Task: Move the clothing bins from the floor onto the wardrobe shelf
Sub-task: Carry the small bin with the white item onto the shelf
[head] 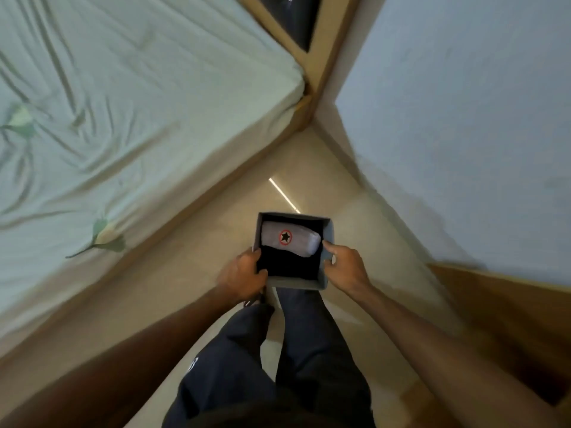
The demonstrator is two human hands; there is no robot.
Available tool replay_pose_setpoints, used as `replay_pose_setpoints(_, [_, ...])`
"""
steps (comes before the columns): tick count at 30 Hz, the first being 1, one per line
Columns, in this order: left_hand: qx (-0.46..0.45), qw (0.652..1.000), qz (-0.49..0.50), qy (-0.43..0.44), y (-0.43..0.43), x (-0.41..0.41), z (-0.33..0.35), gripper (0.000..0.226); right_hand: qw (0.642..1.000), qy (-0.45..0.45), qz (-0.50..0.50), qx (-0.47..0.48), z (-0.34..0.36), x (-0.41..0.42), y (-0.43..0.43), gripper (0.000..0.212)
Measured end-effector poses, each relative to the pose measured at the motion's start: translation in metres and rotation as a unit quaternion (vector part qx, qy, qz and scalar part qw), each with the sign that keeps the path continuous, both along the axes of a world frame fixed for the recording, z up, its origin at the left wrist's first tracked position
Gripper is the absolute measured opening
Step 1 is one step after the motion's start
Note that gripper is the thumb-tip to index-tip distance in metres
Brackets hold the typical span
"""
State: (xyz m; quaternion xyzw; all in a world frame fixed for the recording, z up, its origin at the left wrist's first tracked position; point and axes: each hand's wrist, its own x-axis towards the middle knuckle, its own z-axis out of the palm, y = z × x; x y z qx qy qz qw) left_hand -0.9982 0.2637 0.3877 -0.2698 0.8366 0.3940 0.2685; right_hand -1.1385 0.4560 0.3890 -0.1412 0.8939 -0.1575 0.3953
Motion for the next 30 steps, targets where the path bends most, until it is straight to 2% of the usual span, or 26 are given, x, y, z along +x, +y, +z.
replay_pose_setpoints(3, [-0.023, 0.996, -0.069, 0.051, 0.008, 0.006, 0.049, 0.043, 0.997, 0.028, -0.059, -0.033, 0.045, 0.028, 0.033, 0.055])
replay_pose_setpoints(6, [-0.039, 0.984, -0.144, 0.093, 0.025, 0.004, 0.093, 0.036, 0.987, 0.043, -0.137, -0.066, 0.087, 0.061, 0.068, 0.055])
replay_pose_setpoints(10, [-0.034, 0.967, -0.223, 0.12, 0.052, -0.009, 0.123, 0.033, 0.976, 0.055, -0.199, -0.066, 0.115, 0.085, 0.108, 0.054])
replay_pose_setpoints(18, [-0.008, 0.934, -0.327, 0.147, 0.185, -0.071, 0.168, 0.03, 0.929, 0.133, -0.338, -0.075, 0.144, 0.104, 0.237, 0.048])
replay_pose_setpoints(24, [0.009, 0.874, -0.448, 0.188, 0.313, -0.11, 0.193, 0.024, 0.851, 0.19, -0.485, -0.07, 0.172, 0.123, 0.351, 0.05])
replay_pose_setpoints(30, [0.004, 0.812, -0.532, 0.239, 0.427, -0.141, 0.219, 0.037, 0.766, 0.255, -0.587, -0.061, 0.199, 0.147, 0.435, 0.044])
